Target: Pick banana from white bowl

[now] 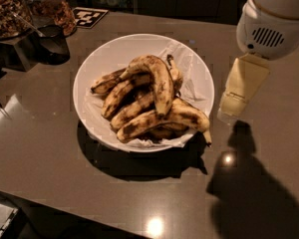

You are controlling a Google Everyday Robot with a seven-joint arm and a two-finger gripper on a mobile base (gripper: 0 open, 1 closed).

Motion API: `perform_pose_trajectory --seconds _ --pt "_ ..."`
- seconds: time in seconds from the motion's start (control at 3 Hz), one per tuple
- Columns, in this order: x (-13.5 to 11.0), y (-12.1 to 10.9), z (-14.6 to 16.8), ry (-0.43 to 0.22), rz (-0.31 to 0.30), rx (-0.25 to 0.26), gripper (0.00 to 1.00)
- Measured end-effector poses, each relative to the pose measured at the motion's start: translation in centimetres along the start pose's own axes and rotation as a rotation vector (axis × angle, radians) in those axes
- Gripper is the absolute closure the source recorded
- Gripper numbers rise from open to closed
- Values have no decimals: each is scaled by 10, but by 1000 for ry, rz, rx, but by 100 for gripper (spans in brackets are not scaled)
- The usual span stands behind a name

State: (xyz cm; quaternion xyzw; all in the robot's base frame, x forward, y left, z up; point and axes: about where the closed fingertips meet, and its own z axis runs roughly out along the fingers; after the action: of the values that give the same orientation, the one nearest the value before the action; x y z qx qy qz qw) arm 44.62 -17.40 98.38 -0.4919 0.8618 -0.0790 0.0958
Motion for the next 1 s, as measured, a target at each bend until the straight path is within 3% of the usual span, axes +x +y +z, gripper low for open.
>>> perform_pose_trajectory --seconds 1.0 --pt "-18 18 -40 -75 -57 10 0"
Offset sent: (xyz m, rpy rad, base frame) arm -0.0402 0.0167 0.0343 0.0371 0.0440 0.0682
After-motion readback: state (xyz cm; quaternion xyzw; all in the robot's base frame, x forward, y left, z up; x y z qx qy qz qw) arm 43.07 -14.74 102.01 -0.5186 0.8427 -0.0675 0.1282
